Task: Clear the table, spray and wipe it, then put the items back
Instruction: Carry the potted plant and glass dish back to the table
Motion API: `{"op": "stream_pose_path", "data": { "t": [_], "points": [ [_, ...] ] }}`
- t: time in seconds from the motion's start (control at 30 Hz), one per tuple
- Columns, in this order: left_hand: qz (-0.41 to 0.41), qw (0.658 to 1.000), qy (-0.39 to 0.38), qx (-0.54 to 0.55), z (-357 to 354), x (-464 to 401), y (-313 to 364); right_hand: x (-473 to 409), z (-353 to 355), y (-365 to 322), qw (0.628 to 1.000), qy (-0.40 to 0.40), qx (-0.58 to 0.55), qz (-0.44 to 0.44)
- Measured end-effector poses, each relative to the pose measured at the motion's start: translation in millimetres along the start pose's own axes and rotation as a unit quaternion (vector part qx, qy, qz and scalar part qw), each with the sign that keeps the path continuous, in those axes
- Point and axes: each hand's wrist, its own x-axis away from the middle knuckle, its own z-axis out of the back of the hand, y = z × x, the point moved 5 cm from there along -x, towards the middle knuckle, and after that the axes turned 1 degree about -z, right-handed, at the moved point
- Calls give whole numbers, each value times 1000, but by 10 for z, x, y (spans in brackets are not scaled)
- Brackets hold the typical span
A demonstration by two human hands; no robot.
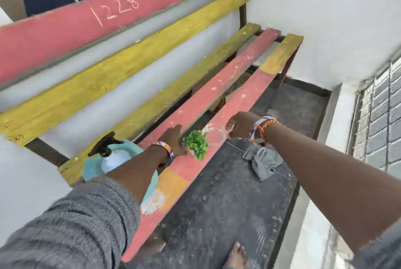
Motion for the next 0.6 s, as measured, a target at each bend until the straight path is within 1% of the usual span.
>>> {"op": "stream_pose_path", "data": {
  "t": [0.03, 0.07, 0.1, 0.17, 0.23, 0.3, 0.33, 0.43, 0.53, 0.6],
  "points": [
    [-21, 1000, 10, 18, -95, -165, -40, -119, -36, 69, 1000, -20, 3, -2],
    [12, 997, 7, 75, -229, -372, -158, -193, -92, 114, 999, -36, 10, -1],
    [19, 995, 11, 93, -330, -465, -212, -263, -171, 172, 998, -57, 15, -2],
    [50, 992, -5, 113, -548, -594, -290, -376, -319, 262, 994, -108, 20, -1],
    [73, 990, -1, 123, -732, -660, -333, -503, -469, 345, 987, -156, 35, 1],
    [99, 987, 3, 126, -897, -790, -434, -632, -606, 414, 981, -185, 50, 5],
    [123, 984, 2, 129, -984, -878, -497, -719, -674, 447, 980, -193, 51, 5],
    [156, 984, 17, 89, -1121, -1084, -571, -989, -867, 540, 981, -189, 29, -4],
    [159, 983, 21, 86, -1308, -1413, -610, -1324, -1066, 615, 984, -178, 1, -28],
    [161, 981, 11, 105, -1466, -1579, -600, -1549, -1235, 666, 982, -181, -11, -52]
  ]
}}
